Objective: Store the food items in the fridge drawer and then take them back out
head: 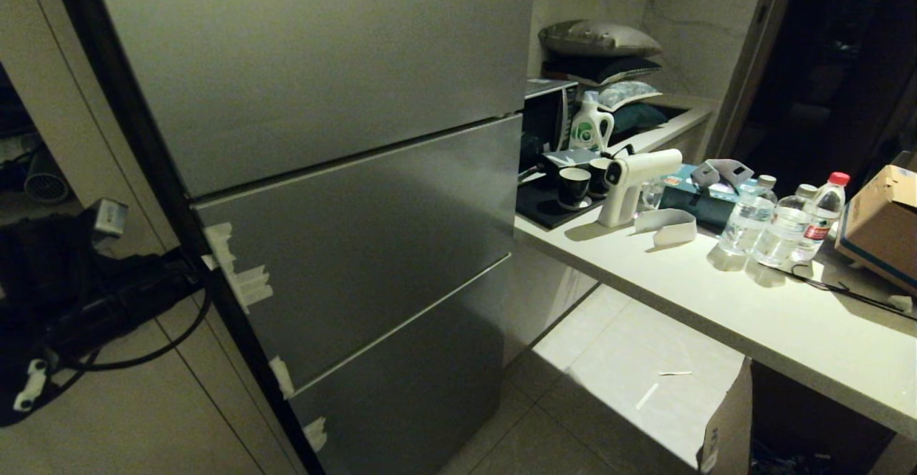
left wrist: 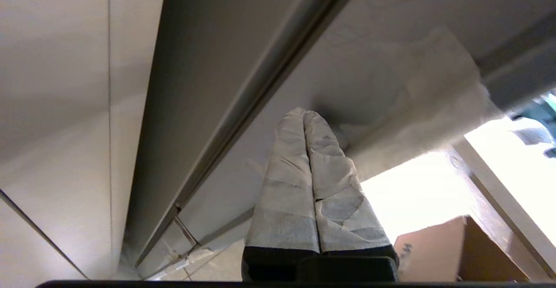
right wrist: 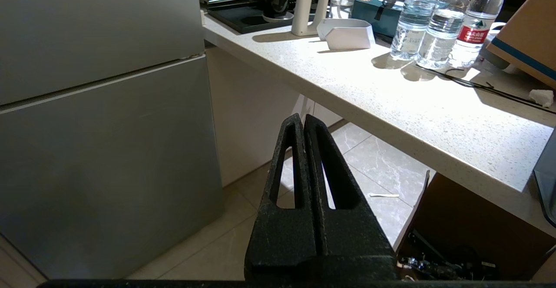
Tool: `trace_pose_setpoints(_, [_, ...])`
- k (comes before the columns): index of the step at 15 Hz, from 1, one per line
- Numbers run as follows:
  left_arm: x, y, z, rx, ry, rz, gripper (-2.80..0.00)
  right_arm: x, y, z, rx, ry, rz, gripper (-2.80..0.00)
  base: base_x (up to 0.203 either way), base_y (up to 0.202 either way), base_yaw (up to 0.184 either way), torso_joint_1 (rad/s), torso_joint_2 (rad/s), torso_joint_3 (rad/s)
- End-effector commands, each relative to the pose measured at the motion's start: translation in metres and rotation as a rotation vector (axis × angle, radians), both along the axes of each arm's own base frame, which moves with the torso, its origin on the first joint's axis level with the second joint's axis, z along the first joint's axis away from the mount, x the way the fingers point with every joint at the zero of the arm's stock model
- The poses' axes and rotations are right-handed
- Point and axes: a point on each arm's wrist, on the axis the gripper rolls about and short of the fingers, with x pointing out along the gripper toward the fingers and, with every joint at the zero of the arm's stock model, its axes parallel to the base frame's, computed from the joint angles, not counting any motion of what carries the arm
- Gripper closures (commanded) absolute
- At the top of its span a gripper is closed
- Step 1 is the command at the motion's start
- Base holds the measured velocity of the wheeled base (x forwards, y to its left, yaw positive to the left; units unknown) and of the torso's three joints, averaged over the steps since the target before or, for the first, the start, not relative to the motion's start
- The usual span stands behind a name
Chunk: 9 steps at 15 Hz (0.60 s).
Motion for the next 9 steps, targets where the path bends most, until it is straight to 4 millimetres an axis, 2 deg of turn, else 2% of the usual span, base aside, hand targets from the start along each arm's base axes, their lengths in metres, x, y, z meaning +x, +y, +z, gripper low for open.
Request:
trace_pose_setpoints(1, [-0.006,-0.002,0.003,-0.009,-0.011,-0.038,0.0,0.002,0.0,-0.008,0.0,0.03,0.001,0.0,0.0,0.0,0.0,0.0,0.0,0.0])
trace_pose_setpoints(9, [-0.006,-0.013,-0.003,-0.022,0.01,-0.107,0.0,0.003,0.0,-0.008,0.0,0.031,0.001,0.0,0.0,0.0,0.0,0.0,0.0,0.0])
